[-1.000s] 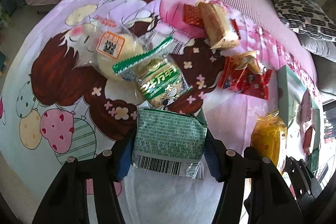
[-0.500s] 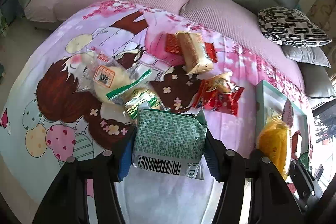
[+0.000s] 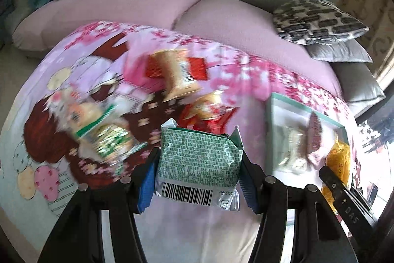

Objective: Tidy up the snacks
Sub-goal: 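Carry both packets to the white tray and open both tools to release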

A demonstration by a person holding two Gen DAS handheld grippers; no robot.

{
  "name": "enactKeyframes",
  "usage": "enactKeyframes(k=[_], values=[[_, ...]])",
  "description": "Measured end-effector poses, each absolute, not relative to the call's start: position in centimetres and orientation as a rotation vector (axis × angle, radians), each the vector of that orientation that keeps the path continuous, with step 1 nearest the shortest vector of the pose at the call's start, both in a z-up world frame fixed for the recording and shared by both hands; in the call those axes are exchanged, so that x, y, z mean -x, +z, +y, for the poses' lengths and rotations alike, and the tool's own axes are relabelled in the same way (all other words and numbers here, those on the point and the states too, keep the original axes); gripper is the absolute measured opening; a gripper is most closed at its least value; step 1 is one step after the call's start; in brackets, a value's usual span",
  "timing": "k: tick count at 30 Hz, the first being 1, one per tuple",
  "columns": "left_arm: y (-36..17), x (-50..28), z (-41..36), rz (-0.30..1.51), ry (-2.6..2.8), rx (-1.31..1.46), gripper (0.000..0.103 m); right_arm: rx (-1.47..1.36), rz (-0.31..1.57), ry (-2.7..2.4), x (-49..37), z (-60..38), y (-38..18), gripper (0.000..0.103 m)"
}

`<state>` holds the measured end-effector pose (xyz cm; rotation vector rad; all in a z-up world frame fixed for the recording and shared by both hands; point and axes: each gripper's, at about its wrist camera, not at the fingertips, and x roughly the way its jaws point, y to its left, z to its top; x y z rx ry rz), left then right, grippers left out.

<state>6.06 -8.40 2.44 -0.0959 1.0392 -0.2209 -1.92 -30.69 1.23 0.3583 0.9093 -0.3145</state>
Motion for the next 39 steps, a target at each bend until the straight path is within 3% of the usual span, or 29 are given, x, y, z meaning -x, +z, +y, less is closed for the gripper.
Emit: enactKeyframes(k=[15, 32, 39], values=[[0.9, -10.8, -21.6, 1.052, -0.417, 0.009, 0.061, -0.428, 0.786, -0.525, 3.1, -39.2, 0.4, 0.048], [-1.8, -14.1, -25.4, 1.109, -0.426, -0.045, 0.061, -0.426, 0.762, -0.523, 0.0, -40.6, -0.2, 0.048], [-1.4, -14.1, -25.7, 1.105, -0.443, -0.045, 0.08, -0.389, 0.796, -0.551, -0.2, -40.4, 0.1, 0.054]])
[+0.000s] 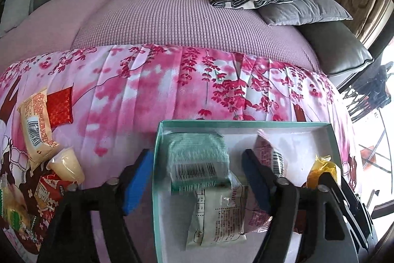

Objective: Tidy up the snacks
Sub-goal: 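Carry both packets to the white tray and open both tools to release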

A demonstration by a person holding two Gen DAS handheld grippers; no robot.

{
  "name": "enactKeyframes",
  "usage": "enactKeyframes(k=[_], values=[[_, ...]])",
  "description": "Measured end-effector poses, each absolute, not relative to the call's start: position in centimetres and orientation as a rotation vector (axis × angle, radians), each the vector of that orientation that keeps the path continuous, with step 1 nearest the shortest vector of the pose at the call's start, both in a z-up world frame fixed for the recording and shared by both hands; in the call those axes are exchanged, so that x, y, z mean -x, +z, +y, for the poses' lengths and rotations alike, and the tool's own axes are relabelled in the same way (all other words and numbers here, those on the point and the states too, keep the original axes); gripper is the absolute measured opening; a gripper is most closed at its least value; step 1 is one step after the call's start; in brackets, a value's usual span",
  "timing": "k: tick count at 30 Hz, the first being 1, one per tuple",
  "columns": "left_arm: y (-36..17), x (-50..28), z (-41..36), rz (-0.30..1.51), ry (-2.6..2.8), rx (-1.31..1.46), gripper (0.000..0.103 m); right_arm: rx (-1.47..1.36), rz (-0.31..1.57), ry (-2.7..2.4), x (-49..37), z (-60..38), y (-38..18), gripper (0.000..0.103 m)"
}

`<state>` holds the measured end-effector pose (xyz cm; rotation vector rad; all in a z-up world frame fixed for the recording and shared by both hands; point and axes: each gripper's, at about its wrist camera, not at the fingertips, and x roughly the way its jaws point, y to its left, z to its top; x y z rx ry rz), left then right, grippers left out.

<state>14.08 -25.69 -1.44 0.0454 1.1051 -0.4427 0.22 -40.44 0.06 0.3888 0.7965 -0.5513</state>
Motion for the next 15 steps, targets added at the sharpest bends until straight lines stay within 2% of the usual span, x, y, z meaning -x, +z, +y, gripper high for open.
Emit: enactKeyframes(k=[1, 4, 7, 11, 15], values=[[-1.3, -13.9, -25.7, 1.104, -0.441, -0.049, 0.08, -0.386, 0.802, -0.556, -0.2, -40.4, 0.1, 0.059], [-0.5, -13.4, -24.9, 1.102, -0.434, -0.037, 0.081, -0.372, 0.814, -0.564, 0.2, -40.1, 0.5, 0.062], [0.4, -12.6, -23.5, 1.086, -0.409, -0.018, 0.088, -0.365, 0.837, -0.566, 0.7, -39.4, 0.5, 0.071], [1.3, -11.4, -21.0, 1.046, -0.352, -0.024, 0.088, -0.361, 0.866, -0.547, 1.2, -38.1, 0.5, 0.072], [1.7, -10.2, -18.8, 1.007, -0.318, -0.031, 0.09, -0.359, 0.889, -0.547, 1.8, -36.8, 0.2, 0.094]])
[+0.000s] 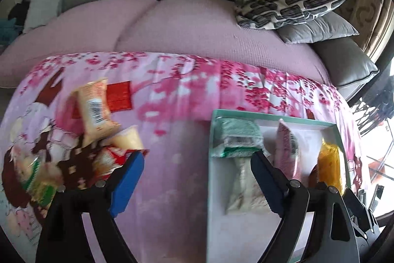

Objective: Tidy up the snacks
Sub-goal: 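Carry both packets to the white tray and open both tools to release, then move both tools back over the snack pile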

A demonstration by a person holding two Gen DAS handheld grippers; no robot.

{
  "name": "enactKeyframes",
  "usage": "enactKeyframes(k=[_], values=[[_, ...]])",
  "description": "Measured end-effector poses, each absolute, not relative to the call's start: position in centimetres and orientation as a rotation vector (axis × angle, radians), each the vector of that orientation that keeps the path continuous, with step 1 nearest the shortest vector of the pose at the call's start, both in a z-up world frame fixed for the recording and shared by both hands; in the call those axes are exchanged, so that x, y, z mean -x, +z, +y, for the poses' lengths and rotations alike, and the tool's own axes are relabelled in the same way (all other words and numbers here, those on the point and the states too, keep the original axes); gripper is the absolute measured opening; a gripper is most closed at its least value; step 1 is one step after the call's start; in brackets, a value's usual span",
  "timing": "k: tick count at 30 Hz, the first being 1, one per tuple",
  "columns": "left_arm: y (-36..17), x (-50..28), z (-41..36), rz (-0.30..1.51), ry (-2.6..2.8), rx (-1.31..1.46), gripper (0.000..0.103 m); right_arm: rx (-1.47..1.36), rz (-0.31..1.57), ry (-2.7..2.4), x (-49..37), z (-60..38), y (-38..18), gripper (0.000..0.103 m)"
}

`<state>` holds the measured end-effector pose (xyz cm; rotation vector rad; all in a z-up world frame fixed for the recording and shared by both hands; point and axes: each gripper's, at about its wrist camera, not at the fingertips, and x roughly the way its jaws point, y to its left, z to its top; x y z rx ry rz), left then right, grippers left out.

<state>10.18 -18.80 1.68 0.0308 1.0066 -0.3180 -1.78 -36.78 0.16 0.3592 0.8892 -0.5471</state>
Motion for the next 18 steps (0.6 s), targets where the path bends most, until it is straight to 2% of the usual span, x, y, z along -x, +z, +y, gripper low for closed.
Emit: enactKeyframes(k=[1, 2, 3, 18], values=[[1.7, -9.9, -18.3, 0.995, -0.31, -0.032, 0.094, -0.359, 0.899, -0.545, 1.9, -36.4, -0.1, 0.099], [1.7, -9.9, -18.0, 0.99, -0.302, -0.034, 0.098, -0.354, 0.906, -0.542, 2.1, -36.0, -0.3, 0.101], [1.6, -9.7, -17.6, 0.983, -0.296, -0.035, 0.099, -0.342, 0.909, -0.543, 2.2, -35.6, -0.4, 0.101], [-0.5, -6.5, -13.7, 0.984, -0.278, -0.014, 0.099, -0.309, 0.867, -0.529, 2.4, -33.7, -0.4, 0.103]])
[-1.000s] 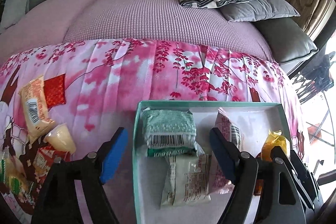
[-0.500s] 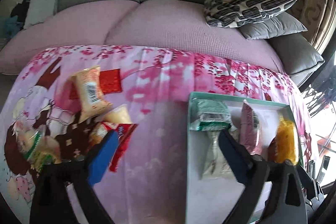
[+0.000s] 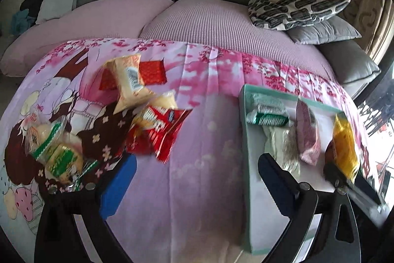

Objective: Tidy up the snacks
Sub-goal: 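Move both tools back over the snack pile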

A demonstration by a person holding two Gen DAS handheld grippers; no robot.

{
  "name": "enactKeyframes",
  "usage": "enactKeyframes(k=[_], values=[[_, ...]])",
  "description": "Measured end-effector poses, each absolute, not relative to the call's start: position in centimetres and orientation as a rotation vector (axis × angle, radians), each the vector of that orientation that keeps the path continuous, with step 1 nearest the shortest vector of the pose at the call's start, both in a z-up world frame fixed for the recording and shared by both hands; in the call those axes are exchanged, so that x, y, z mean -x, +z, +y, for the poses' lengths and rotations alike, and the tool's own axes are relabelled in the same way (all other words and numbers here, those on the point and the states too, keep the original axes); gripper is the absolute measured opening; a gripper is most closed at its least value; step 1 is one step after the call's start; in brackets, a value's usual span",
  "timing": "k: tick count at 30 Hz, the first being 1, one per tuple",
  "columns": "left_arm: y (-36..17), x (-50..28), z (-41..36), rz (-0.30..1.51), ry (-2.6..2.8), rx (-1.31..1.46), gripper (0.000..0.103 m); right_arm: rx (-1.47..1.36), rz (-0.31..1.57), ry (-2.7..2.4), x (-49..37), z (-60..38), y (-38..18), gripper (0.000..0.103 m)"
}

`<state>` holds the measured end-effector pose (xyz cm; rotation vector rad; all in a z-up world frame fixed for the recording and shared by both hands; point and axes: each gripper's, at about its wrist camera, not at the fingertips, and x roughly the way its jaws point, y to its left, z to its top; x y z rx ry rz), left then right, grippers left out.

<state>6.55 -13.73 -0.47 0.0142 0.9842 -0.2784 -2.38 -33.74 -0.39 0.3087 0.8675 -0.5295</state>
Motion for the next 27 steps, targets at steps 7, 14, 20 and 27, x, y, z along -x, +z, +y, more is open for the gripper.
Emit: enactKeyframes(k=[7, 14, 20, 27], values=[[1.0, -6.6, -11.7, 0.948, -0.246, 0.008, 0.099, -0.312, 0.878, -0.528, 1.9, -32.6, 0.2, 0.103], [2.0, -6.7, -9.3, 0.959, -0.224, 0.043, 0.099, -0.303, 0.865, -0.493, 1.4, -30.0, 1.7, 0.103], [2.1, -6.9, -6.6, 0.991, -0.166, 0.057, 0.099, -0.291, 0.901, -0.424, 0.6, -27.5, 1.6, 0.103], [2.1, -7.6, -1.5, 0.997, 0.001, 0.087, 0.099, -0.28, 0.916, -0.359, -0.1, -25.0, 1.6, 0.103]])
